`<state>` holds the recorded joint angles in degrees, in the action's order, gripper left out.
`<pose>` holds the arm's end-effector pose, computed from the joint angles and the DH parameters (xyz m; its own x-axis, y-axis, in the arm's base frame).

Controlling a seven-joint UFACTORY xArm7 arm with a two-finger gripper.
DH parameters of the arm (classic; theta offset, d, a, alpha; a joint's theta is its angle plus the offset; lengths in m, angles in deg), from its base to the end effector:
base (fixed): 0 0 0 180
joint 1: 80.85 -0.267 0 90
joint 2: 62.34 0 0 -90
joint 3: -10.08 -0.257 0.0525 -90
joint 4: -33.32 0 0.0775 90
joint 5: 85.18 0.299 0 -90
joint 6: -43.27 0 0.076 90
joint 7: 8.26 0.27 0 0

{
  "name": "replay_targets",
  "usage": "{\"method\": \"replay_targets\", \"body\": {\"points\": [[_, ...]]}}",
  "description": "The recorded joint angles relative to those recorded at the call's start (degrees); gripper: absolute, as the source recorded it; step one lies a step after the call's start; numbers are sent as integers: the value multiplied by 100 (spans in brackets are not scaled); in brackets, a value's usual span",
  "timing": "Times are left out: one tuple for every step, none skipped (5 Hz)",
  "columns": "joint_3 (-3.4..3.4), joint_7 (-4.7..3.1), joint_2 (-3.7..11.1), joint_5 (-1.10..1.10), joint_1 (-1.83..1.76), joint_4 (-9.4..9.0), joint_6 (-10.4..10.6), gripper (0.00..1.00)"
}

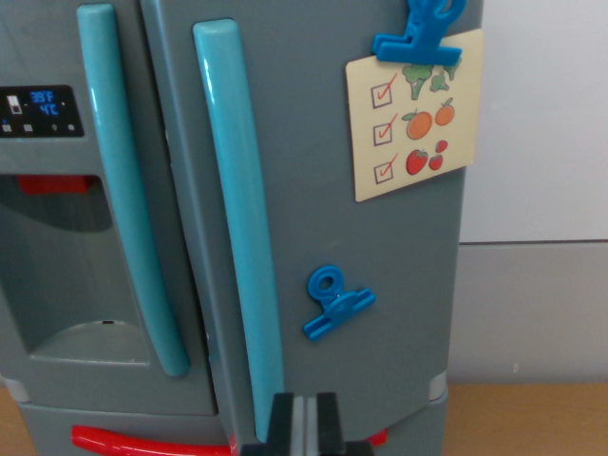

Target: Close fridge door

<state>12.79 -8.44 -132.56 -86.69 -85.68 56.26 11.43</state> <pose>0.3435 0.0140 0.4340 0.4801 0.0193 0.8770 0.0683 -0.9975 -0.0154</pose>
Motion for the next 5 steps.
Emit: {"method": "replay_targets", "body": {"points": [[0,0,15,0,0,0,0,100],[0,0,15,0,0,0,0,100],[0,0,115,0,0,0,0,100],[0,0,115,0,0,0,0,100],[0,0,354,0,0,0,2,100]]}}
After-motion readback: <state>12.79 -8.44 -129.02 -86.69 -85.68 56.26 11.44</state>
